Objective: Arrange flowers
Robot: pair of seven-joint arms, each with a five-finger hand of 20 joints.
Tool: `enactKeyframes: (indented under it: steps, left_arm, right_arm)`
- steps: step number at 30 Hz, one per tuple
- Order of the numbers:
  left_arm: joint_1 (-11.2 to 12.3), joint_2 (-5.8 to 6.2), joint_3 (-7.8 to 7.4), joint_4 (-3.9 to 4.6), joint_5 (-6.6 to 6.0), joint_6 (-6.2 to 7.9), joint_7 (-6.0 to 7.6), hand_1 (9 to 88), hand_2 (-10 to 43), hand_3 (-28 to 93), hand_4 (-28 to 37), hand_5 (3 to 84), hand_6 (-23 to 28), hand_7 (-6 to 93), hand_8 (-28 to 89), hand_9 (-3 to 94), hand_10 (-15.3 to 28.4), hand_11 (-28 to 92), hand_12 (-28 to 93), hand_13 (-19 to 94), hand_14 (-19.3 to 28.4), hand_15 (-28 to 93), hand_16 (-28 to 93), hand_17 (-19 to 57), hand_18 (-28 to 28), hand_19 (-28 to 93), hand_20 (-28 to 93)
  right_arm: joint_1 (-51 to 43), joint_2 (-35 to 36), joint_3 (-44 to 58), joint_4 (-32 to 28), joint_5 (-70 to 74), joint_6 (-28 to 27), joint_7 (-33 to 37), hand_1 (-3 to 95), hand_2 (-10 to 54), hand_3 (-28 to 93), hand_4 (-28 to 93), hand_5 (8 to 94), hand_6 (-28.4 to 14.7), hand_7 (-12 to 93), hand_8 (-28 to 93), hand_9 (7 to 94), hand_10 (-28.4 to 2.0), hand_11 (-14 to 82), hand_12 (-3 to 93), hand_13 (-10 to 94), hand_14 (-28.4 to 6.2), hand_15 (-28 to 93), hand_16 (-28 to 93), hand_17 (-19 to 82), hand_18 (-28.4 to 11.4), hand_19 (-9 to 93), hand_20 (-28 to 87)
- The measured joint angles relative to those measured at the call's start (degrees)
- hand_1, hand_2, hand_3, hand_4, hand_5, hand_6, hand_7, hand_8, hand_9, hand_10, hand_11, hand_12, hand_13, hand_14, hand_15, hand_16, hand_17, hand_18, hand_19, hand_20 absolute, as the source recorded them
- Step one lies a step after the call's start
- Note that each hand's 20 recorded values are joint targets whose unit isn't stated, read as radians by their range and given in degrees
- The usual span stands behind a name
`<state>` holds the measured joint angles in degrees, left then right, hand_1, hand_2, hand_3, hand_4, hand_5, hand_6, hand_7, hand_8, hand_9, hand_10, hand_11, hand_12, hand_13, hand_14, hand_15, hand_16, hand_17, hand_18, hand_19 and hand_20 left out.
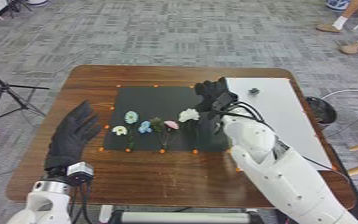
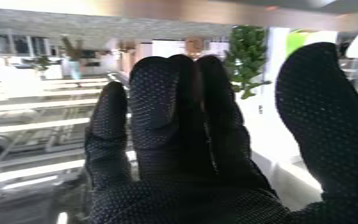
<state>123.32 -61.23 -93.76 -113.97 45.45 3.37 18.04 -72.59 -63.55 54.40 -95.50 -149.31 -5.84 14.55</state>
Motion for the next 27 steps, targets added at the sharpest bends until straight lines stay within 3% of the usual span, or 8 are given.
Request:
enactKeyframes:
  steps: [5, 11, 22, 27]
  left_arm:
    - [0.3, -0.06, -0.15, -0.05, -0.01, 0.02, 0.03, 22.6, -5.8, 65, -28.3, 24.2, 1.7, 19.6, -10, 20.8, 9.7, 11, 21, 17, 12.8, 14, 9, -12.6, 21.0, 42, 9]
    - [0.6, -0.09, -0.21, -0.09, -0.03, 0.05, 0.08, 22.6, -5.8, 65, -28.3, 24.3, 1.8, 19.6, -10, 20.8, 9.7, 11, 21, 17, 12.8, 14, 9, -12.6, 21.0, 42, 9]
    - [0.7, -0.43, -0.22, -0.09, -0.03, 0.02, 0.1, 22.6, -5.9, 65, -28.3, 24.2, 1.7, 19.6, -10, 20.8, 9.6, 11, 21, 17, 12.8, 14, 9, -12.6, 21.0, 42, 9]
    - [0.7, -0.44, -0.19, -0.09, -0.03, 0.02, 0.1, 22.6, -5.9, 65, -28.3, 24.2, 1.7, 19.7, -10, 20.8, 9.7, 11, 21, 17, 12.8, 14, 9, -12.7, 21.0, 42, 9]
  right_arm:
    - [1.4, 0.8, 1.9, 0.3, 0.1, -6.0, 7.2, 30.0, -9.5, 89, -28, 24.5, -10.1, 17, -8, 29.8, -17.1, 18.2, 23.7, 42, -10.0, 80, 21, 10, -20.4, 71, 47]
    - [5.0, 1.7, 3.3, 4.2, 2.7, -18.8, 9.4, 30.7, -9.5, 89, -28, 23.4, -11.2, 13, -6, 30.1, -17.5, 12.9, 21.0, 46, -9.7, 87, 20, 10, -20.6, 70, 47]
    - [6.2, 2.9, 4.4, 12.0, -3.5, -14.9, 7.5, 30.8, -9.5, 90, -28, 22.0, -9.6, 14, -6, 28.0, -15.5, 9.8, 19.2, 49, -9.6, 89, 19, 11, -20.6, 71, 47]
    - [6.8, 3.3, 4.8, 13.6, -3.9, -14.5, 7.1, 32.4, -9.5, 89, -28, 25.6, -6.9, 19, -10, 35.0, -12.5, 14.2, 18.2, 54, -8.4, 89, 20, 12, -20.3, 72, 46]
